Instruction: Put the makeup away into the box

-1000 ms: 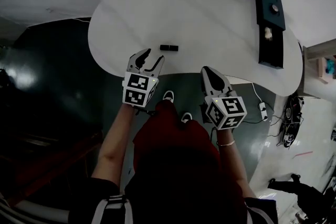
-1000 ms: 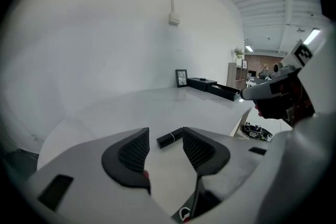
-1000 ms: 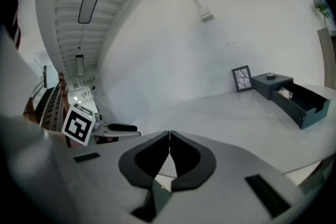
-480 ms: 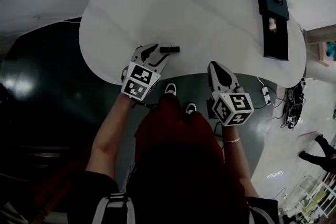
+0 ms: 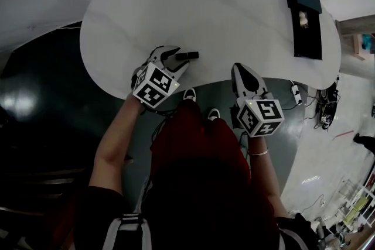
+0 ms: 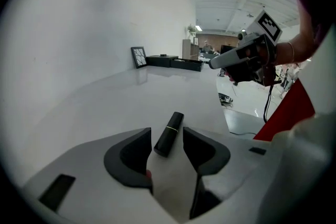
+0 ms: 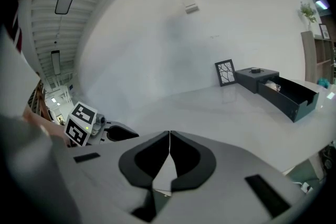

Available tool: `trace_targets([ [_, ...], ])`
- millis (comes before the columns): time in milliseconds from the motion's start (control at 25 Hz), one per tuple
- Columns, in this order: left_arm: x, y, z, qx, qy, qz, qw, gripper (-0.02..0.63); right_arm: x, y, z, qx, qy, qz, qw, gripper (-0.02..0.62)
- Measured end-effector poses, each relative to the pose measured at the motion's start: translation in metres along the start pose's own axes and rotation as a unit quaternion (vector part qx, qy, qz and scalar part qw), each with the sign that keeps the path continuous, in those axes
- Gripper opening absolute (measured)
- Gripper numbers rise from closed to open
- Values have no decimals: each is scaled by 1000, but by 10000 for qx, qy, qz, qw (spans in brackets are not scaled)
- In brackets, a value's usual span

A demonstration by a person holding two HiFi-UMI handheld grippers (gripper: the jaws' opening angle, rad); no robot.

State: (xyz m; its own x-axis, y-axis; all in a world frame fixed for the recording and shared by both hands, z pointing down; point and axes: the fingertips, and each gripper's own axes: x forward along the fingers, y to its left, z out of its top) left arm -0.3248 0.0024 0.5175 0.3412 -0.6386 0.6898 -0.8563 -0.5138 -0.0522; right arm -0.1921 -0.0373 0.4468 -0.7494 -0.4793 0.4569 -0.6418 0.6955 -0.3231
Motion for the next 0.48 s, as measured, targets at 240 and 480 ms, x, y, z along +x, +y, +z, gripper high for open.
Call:
trace_targets([
  [240, 9, -2, -2, 298, 157, -272, 9991, 183, 5, -2, 3, 52, -13, -101, 9999, 15],
  [480, 14, -9, -4, 489, 372, -550, 9966, 159, 7, -2, 2, 96, 16, -199, 9998, 15],
])
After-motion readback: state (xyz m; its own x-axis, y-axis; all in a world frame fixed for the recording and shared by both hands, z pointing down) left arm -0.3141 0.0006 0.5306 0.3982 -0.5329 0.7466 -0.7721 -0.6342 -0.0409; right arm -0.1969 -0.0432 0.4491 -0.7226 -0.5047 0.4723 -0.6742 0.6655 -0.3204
